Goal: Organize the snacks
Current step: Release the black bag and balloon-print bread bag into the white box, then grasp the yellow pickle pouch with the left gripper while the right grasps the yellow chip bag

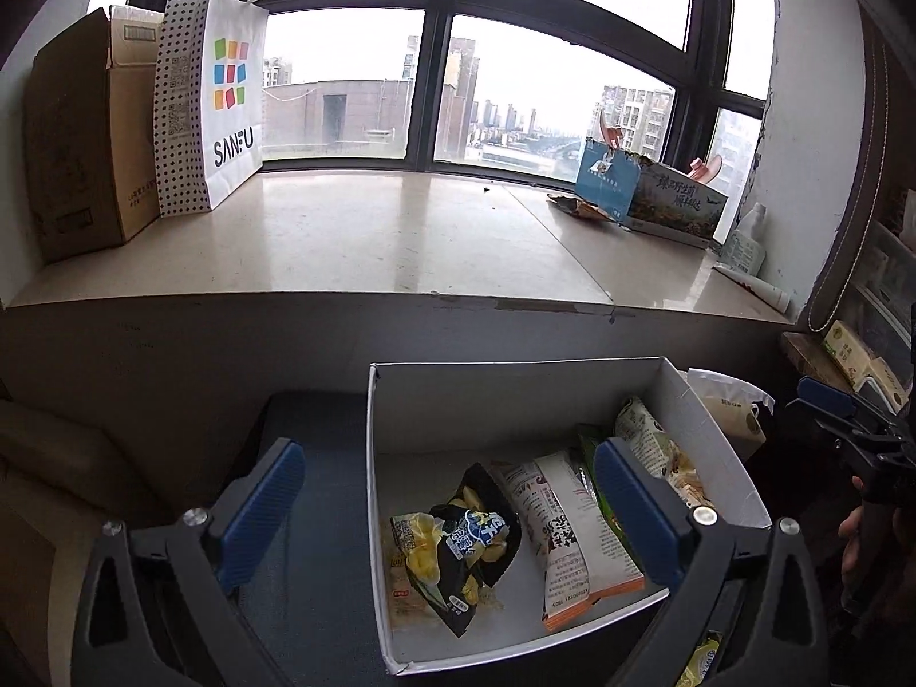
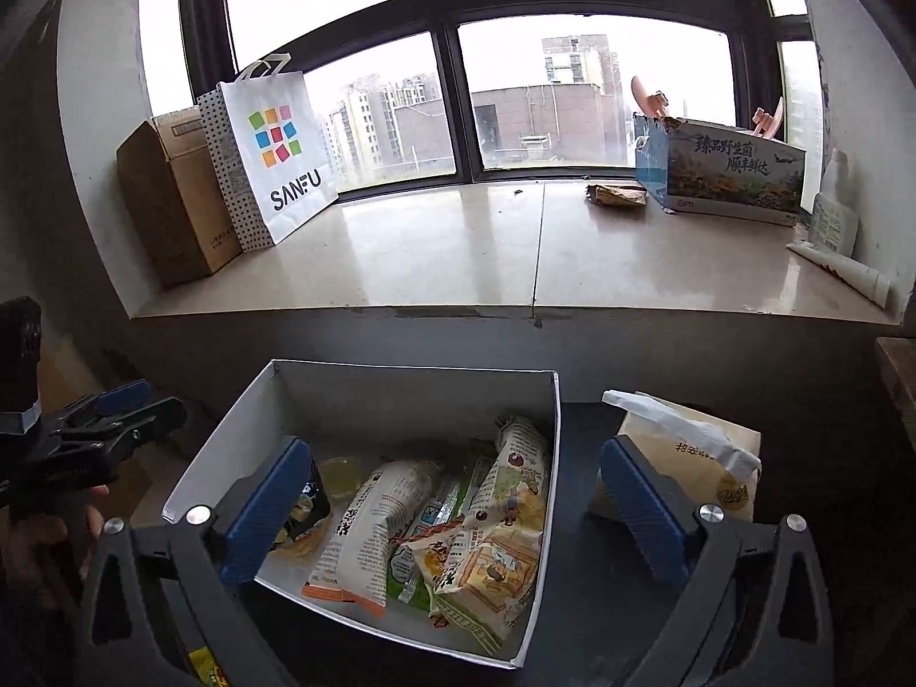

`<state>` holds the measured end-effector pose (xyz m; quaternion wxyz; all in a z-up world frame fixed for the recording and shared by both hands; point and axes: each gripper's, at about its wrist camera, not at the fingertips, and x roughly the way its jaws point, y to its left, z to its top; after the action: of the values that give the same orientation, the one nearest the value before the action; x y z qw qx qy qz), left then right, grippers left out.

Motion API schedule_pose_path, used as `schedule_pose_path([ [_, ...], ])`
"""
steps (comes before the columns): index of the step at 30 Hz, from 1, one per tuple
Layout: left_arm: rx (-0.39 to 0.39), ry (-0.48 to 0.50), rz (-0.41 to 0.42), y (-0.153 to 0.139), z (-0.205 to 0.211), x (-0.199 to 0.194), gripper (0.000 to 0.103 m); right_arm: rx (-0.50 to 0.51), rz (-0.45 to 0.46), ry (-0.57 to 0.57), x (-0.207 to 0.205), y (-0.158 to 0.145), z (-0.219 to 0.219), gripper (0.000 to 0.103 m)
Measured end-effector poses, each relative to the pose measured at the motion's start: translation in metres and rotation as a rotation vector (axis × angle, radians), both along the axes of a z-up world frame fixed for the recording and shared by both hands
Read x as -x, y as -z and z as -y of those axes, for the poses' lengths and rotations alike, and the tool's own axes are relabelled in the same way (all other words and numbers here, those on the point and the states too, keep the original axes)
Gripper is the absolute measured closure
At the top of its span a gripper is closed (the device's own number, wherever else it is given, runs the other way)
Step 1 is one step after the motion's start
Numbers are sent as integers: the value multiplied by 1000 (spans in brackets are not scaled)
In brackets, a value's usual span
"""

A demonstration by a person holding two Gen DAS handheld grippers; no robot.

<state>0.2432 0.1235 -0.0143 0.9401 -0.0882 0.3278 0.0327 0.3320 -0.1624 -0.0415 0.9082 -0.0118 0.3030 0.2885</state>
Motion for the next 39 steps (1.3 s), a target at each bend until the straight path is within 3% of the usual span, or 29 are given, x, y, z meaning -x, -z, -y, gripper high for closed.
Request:
schedule_pose_path([
  [10,-14,85,105,-19,20,96,0,-56,102,-73,80,-17,25,0],
  [15,7,129,116,-15,33,147,0,-46,115,-103,128,-3,39,0],
  [22,-16,142,82,10,54,197,0,-61,60,-91,177,26,65,0],
  [29,32,170,-20,52,55,214,0,-108,-29,-64,204,57,93,0],
  [39,43,276,-238,131,57,185,0,-88,-83,-28,205,79,99,0],
])
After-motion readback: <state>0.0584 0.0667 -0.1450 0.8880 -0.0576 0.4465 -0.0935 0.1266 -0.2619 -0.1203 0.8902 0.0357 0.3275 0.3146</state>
